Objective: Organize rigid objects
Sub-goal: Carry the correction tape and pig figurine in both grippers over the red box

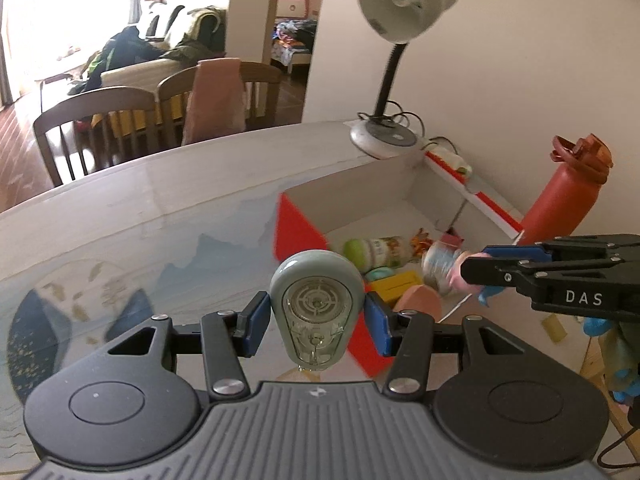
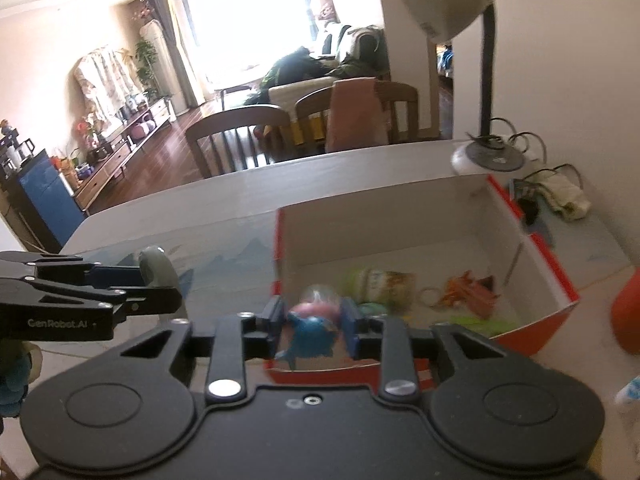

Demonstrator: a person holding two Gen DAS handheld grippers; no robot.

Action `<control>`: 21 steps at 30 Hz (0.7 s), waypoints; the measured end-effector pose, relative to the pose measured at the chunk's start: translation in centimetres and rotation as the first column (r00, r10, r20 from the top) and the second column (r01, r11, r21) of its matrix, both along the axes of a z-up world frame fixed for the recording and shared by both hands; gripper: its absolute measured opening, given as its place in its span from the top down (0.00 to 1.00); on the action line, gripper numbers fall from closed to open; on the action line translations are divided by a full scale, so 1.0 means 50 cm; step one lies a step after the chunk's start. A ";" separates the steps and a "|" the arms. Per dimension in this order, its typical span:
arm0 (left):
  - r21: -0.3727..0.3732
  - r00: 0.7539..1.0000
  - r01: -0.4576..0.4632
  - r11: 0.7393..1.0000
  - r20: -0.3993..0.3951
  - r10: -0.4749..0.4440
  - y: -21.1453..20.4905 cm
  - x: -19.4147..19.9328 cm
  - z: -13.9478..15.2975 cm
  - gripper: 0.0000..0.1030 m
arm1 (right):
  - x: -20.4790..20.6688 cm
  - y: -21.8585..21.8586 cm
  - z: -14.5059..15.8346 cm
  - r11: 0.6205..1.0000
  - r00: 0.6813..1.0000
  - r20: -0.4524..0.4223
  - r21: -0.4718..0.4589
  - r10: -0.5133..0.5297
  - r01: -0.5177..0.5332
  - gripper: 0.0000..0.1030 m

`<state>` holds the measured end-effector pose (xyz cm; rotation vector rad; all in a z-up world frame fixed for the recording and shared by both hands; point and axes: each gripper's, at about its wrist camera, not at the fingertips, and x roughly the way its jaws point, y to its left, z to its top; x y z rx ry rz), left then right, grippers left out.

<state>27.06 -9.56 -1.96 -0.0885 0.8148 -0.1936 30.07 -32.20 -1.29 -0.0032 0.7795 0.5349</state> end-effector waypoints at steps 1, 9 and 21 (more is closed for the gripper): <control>0.003 1.000 0.006 1.000 -0.001 -0.006 -0.013 0.007 -0.002 0.51 | 0.007 -0.009 -0.002 1.000 1.000 -0.001 -0.001 0.002 -0.002 0.88; 0.011 1.000 0.018 1.000 -0.023 -0.018 -0.091 0.058 -0.019 0.51 | 0.056 -0.103 -0.020 0.999 0.999 -0.018 0.007 -0.052 0.052 0.84; 0.080 0.994 0.080 0.994 -0.079 -0.074 -0.215 0.185 -0.055 0.51 | 0.088 -0.179 -0.057 0.996 0.995 -0.064 0.034 -0.074 0.076 0.78</control>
